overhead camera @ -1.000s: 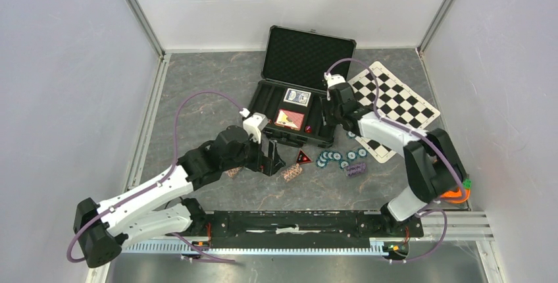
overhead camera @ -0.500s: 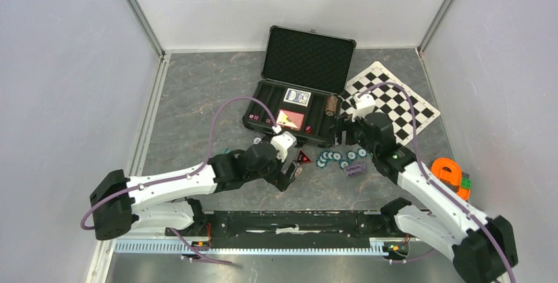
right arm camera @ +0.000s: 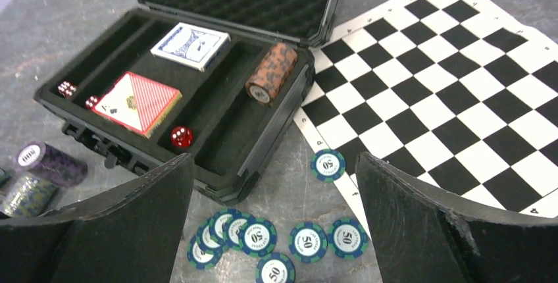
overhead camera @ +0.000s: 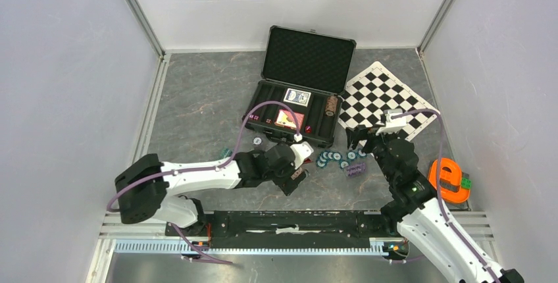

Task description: Pack up texas hold em set

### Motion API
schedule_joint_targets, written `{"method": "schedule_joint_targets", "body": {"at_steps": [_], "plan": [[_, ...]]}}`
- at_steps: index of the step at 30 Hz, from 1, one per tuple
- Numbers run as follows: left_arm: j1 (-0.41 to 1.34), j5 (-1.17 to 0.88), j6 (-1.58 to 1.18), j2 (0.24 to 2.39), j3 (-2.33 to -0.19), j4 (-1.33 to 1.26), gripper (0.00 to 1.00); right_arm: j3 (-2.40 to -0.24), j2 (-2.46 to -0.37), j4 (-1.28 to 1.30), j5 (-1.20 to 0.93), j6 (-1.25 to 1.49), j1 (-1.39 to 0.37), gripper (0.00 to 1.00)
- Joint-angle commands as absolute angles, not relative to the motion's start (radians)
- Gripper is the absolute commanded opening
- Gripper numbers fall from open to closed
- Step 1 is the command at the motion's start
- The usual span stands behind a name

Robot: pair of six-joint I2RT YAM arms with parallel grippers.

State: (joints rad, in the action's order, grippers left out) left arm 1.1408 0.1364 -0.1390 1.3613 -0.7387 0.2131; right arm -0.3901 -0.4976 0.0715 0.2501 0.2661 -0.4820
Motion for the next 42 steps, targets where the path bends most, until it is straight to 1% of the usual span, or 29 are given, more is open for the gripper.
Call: {"method": "schedule_joint_targets", "body": {"at_steps": [1,3,7,8,9,10,16,18,20,22,28,32,34,37,42], "plan": [[1.149,0.194,-0.065,1.423,-0.808,0.213,0.95,-0.369,-0.453,0.008,0.285,0.298,-0.482,0.98],[1.148,0.183,-0.051,1.441,-0.815,0.198,0.90,-0.368,-0.456,0.008,0.274,0.304,-0.481,0.98],[1.148,0.210,-0.051,1.508,-0.862,0.223,0.85,-0.380,-0.482,0.008,0.263,0.310,-0.482,0.97],[1.146,0.212,-0.051,1.527,-0.872,0.235,0.83,-0.382,-0.486,0.010,0.259,0.311,-0.482,0.97],[1.145,0.212,-0.052,1.548,-0.885,0.250,0.77,-0.384,-0.488,0.011,0.255,0.312,-0.482,0.97],[1.142,0.208,-0.057,1.567,-0.897,0.264,0.73,-0.384,-0.489,0.012,0.253,0.312,-0.483,0.97],[1.126,0.175,-0.097,1.627,-0.931,0.296,0.68,-0.386,-0.506,0.008,0.229,0.317,-0.481,0.97],[1.123,0.176,-0.102,1.635,-0.941,0.317,0.59,-0.388,-0.512,0.008,0.222,0.319,-0.482,0.97],[1.123,0.185,-0.113,1.624,-0.964,0.358,0.47,-0.390,-0.513,0.008,0.218,0.322,-0.482,0.97],[1.122,0.174,-0.128,1.591,-0.982,0.389,0.41,-0.393,-0.511,0.008,0.223,0.318,-0.482,0.97],[1.104,0.142,-0.201,1.431,-1.038,0.425,0.38,-0.397,-0.514,0.007,0.245,0.309,-0.481,0.96],[0.963,-0.060,-0.304,1.407,-1.098,0.393,0.38,-0.397,-0.514,0.008,0.257,0.308,-0.482,0.95],[0.914,-0.112,-0.338,1.409,-1.114,0.332,0.37,-0.397,-0.517,0.008,0.268,0.308,-0.482,0.95],[0.880,-0.112,-0.359,1.459,-1.183,0.275,0.37,-0.394,-0.519,0.008,0.280,0.316,-0.482,0.95],[0.842,-0.133,-0.367,1.656,-1.385,0.292,0.35,-0.390,-0.523,0.008,0.292,0.327,-0.482,0.93]]}}
